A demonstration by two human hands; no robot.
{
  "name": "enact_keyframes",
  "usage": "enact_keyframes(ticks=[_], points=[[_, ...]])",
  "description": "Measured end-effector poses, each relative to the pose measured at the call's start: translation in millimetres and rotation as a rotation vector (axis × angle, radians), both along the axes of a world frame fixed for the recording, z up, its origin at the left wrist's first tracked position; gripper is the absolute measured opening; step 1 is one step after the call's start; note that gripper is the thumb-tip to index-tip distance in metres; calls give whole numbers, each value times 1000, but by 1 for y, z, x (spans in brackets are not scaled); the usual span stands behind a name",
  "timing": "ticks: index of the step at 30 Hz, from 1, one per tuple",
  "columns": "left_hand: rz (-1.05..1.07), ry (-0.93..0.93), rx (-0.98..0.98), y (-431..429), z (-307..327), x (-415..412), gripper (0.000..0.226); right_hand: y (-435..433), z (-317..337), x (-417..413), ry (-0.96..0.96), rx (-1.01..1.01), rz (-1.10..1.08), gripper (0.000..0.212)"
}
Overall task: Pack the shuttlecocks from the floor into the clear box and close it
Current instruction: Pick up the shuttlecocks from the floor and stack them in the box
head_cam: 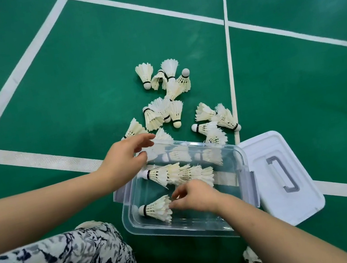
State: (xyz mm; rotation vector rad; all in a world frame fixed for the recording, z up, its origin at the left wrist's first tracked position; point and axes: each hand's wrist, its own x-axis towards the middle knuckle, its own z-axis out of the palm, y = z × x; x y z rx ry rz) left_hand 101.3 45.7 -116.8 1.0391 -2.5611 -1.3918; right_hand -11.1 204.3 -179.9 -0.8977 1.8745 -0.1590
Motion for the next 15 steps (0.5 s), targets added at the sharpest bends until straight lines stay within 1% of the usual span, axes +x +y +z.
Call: enact_keyframes(ticks=[3,8,10,12,15], points=[[-45,11,-9,7,9,-4,41,4,25,-18,26,-68,-71,37],[-150,41,-131,14,39,-13,35,11,69,-46,106,-173,-184,25],[-157,49,-134,17,51,-14,35,14,87,-53,127,-218,-221,21],[-181,6,-124,22,64,-13,35,17,105,-54,153,-238,-212,18],[-244,-65,-120,27,88,-12,33,20,132,-48,208,-280,-181,20]])
